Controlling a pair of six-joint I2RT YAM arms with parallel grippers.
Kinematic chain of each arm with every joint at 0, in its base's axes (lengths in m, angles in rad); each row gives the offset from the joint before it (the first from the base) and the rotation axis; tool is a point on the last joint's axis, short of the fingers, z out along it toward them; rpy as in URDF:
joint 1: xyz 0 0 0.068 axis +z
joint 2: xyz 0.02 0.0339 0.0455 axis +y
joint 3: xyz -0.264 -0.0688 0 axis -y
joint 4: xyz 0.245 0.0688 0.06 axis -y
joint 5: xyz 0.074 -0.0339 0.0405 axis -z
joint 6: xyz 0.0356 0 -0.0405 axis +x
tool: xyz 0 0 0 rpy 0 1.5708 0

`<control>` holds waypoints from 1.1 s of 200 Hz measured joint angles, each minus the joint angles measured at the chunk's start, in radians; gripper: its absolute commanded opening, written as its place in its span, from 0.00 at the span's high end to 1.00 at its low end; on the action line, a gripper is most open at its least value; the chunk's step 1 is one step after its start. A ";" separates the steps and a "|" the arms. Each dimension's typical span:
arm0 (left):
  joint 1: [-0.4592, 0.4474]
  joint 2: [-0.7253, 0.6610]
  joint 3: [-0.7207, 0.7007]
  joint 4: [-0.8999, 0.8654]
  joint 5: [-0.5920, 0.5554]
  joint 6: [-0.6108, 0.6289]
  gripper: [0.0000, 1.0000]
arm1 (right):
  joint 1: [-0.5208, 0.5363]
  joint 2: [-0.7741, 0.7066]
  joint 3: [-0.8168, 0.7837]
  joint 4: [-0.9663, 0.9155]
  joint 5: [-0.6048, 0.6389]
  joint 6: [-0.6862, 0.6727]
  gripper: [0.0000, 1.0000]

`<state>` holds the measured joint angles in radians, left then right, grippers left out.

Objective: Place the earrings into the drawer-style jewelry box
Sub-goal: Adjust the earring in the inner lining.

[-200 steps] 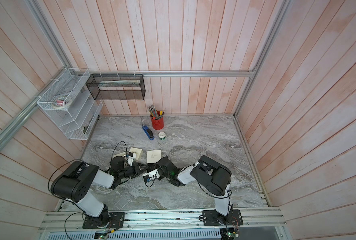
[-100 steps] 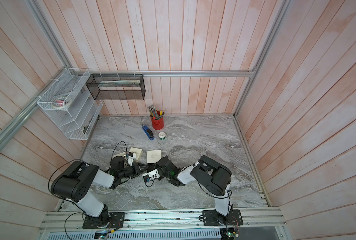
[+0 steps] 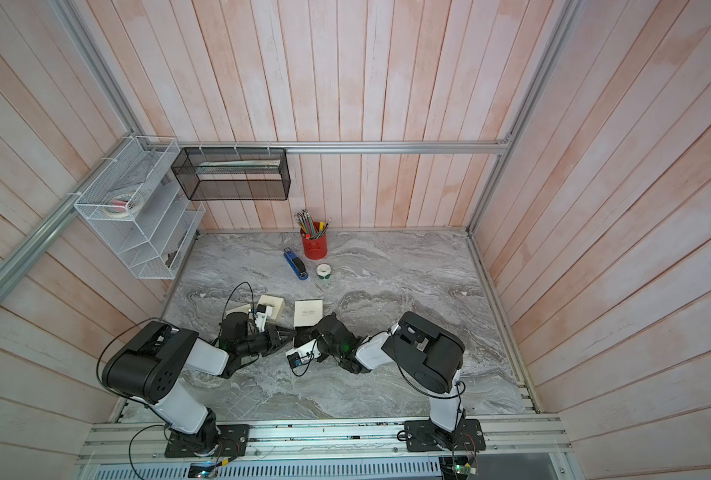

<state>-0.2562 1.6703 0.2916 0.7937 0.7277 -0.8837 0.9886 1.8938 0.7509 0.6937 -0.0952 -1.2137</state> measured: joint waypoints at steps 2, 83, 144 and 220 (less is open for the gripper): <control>0.000 0.000 0.000 0.000 0.000 0.000 0.75 | 0.000 0.000 0.000 0.000 0.000 0.000 1.00; 0.000 -0.031 0.000 -0.002 0.002 0.000 0.61 | -0.003 -0.001 0.000 0.050 0.000 0.165 1.00; 0.004 -0.127 0.000 -0.051 -0.008 0.024 0.42 | -0.006 -0.035 -0.006 0.092 0.018 0.220 1.00; 0.025 -0.165 0.000 -0.164 -0.029 0.082 0.60 | -0.018 -0.087 -0.066 0.088 0.080 0.190 1.00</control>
<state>-0.2310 1.5051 0.2916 0.6300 0.6987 -0.8017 0.9710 1.8065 0.6853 0.7818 -0.0147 -1.0241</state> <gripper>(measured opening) 0.430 0.040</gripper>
